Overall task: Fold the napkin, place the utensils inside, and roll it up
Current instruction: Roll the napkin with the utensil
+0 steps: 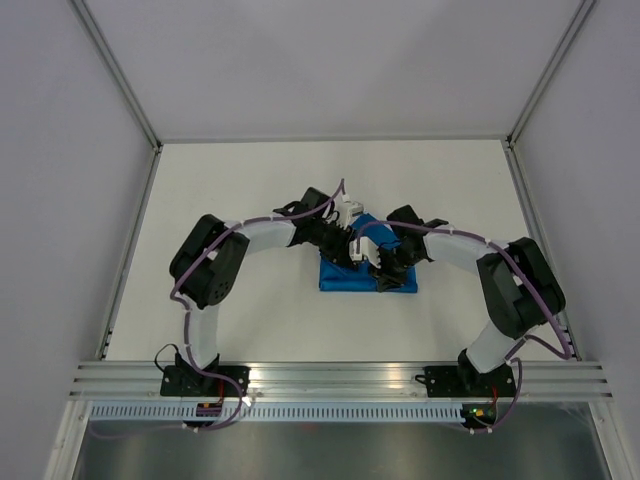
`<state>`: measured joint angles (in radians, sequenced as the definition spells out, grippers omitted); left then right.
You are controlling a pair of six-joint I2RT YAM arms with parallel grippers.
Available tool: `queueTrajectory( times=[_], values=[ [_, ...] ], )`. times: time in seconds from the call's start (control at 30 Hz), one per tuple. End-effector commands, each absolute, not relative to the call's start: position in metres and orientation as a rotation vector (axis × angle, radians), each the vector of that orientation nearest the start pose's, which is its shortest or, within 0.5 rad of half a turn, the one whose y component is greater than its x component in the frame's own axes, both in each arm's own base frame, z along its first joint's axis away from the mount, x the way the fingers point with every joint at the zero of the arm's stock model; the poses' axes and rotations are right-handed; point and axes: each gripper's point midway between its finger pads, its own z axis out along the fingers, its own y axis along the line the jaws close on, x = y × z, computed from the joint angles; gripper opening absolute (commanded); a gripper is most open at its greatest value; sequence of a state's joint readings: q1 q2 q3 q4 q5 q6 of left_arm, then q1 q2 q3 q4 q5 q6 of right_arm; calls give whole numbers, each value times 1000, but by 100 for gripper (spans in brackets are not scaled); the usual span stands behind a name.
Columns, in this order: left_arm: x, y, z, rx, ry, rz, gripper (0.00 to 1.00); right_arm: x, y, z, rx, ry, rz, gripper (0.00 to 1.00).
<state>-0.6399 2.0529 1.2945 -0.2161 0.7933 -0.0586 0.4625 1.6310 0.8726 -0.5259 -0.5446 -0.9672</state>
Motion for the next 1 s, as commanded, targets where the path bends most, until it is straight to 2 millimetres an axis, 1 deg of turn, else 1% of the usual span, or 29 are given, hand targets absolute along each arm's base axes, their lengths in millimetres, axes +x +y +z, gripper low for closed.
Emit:
queueTrajectory(
  times=[0.0,0.03,0.07,0.1,0.13,0.17,0.2,0.23,0.27,0.3,0.33,0.37,0.4,0.43,0.47,0.5,0.53,0.6,0.63,0.67,0.7,0.73,0.77,0.83,0.93,0.97],
  values=[
    [323,-350,72,821,2272,-1049,42,218,177,3,-1873,2050,857,13],
    [337,-345,77,768,2232,-976,42,220,176,2,-1874,2057,885,13],
    [335,-338,86,740,2195,-943,42,212,171,-4,-1888,2100,956,13],
    [339,-333,89,704,2173,-911,42,223,173,0,-1861,2093,980,13],
    [348,-330,98,668,2116,-868,43,225,172,0,-1851,2107,1010,13],
    [341,-323,90,659,2119,-852,43,219,168,-6,-1854,2149,1076,13],
    [340,-321,102,647,2077,-848,43,230,167,-4,-1839,2150,1080,13],
    [339,-319,103,642,2058,-840,43,231,167,-4,-1831,2161,1105,13],
    [337,-314,98,624,2036,-808,44,227,165,-9,-1831,2199,1154,13],
    [335,-312,105,631,1997,-788,45,235,165,-8,-1824,2201,1152,13],
    [329,-312,99,642,1973,-763,46,233,164,-8,-1823,2221,1178,13],
    [325,-312,100,660,1949,-737,47,233,163,-13,-1820,2242,1201,13],
    [322,-313,104,709,1900,-680,47,239,163,-13,-1811,2248,1197,13],
    [307,-319,95,760,1886,-625,48,239,162,-15,-1814,2261,1202,13],
    [303,-325,99,791,1837,-592,48,241,162,-17,-1810,2275,1213,13],
    [298,-328,98,866,1786,-525,49,241,162,-18,-1804,2283,1222,13],
    [285,-338,95,909,1759,-470,49,241,161,-18,-1797,2294,1234,13],
    [278,-349,95,993,1685,-393,50,244,161,-20,-1784,2305,1249,13],
    [269,-359,91,1033,1668,-370,51,245,161,-20,-1777,2314,1252,13],
    [266,-363,89,1063,1650,-350,52,247,161,-22,-1772,2320,1253,13],
    [259,-371,87,1127,1608,-323,52,248,161,-22,-1768,2325,1256,13],
    [259,-376,88,1144,1591,-304,52,246,160,-21,-1765,2333,1269,13],
    [255,-380,81,1184,1585,-298,52,248,161,-22,-1761,2336,1273,13],
    [248,-391,80,1244,1540,-282,52,249,161,-23,-1758,2343,1273,13],
    [245,-399,65,1337,1506,-226,53,251,160,-26,-1750,2362,1267,13],
    [246,-401,68,1325,1499,-223,53,251,160,-26,-1750,2363,1268,13]
  ],
)
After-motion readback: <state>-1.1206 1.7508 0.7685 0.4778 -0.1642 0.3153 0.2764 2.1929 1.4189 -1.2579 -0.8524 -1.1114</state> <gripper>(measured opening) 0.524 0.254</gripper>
